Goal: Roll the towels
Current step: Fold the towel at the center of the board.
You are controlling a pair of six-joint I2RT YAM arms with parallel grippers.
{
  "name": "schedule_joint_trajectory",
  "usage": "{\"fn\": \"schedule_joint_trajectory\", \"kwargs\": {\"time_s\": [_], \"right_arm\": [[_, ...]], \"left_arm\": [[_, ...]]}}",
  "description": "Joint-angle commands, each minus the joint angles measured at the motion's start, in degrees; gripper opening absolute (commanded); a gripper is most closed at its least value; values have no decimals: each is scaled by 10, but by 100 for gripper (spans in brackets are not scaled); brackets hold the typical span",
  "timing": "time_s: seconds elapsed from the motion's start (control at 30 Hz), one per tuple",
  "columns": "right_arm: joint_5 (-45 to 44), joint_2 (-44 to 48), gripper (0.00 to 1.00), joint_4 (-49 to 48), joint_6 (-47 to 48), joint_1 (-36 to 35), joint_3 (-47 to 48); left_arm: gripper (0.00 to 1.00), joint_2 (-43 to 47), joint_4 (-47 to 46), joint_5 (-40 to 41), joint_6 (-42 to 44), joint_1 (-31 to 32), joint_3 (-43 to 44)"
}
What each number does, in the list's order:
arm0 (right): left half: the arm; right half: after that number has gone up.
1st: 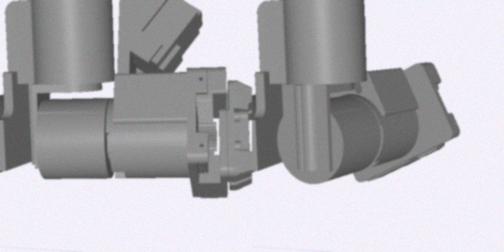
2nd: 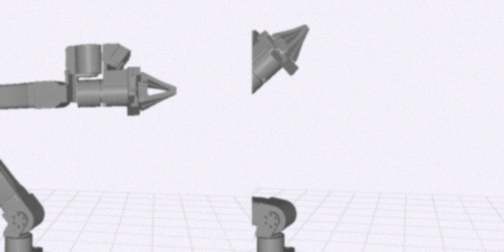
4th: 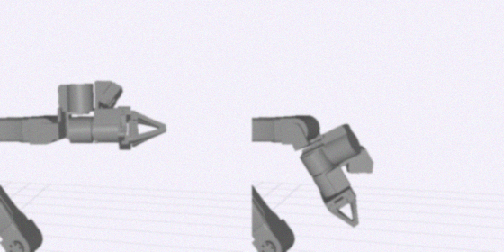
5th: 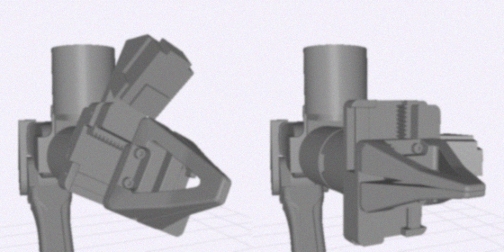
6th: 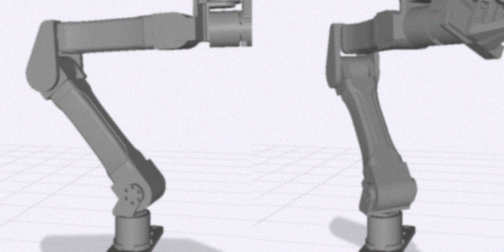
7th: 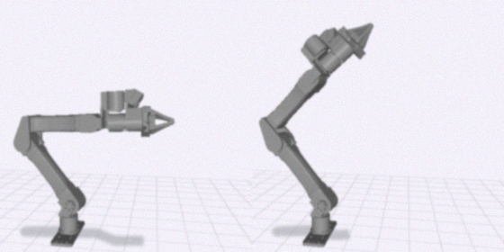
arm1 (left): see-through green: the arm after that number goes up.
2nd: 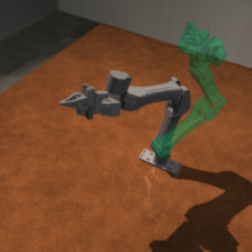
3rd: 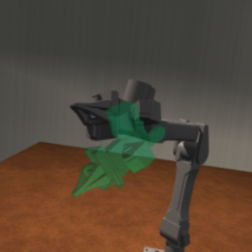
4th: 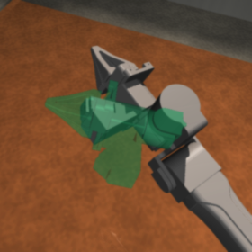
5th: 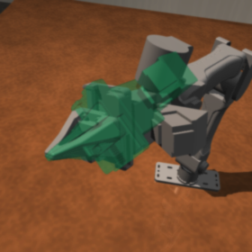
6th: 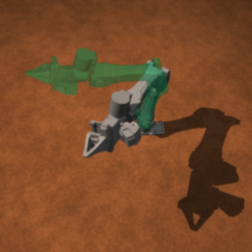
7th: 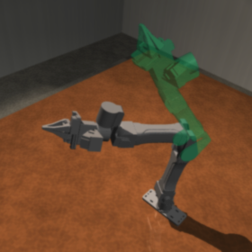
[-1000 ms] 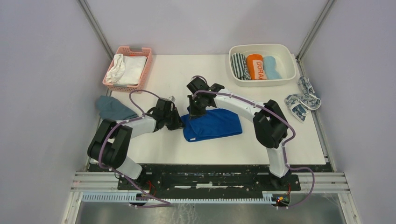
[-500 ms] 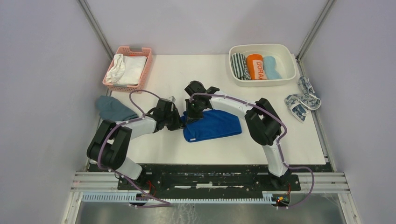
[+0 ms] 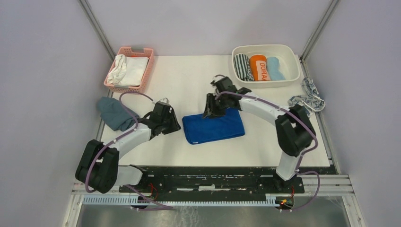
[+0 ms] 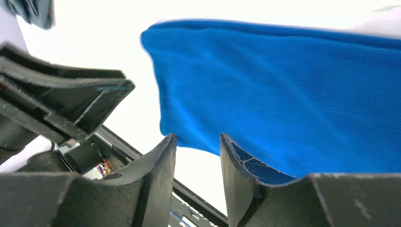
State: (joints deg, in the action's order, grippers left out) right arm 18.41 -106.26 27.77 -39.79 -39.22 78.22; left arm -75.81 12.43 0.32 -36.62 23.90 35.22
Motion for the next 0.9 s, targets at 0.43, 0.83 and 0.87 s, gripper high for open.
{"fn": "schedule_joint_trajectory", "kwargs": {"time_s": [0.43, 0.83, 0.87], "right_arm": [[84, 139, 50, -153, 56, 236, -269], [96, 162, 50, -194, 48, 264, -314], [120, 162, 50, -212, 43, 264, -306]], "left_arm": [[34, -125, -44, -48, -13, 135, 125], [28, -54, 43, 66, -14, 74, 28], [36, -36, 42, 57, -10, 74, 38]]}}
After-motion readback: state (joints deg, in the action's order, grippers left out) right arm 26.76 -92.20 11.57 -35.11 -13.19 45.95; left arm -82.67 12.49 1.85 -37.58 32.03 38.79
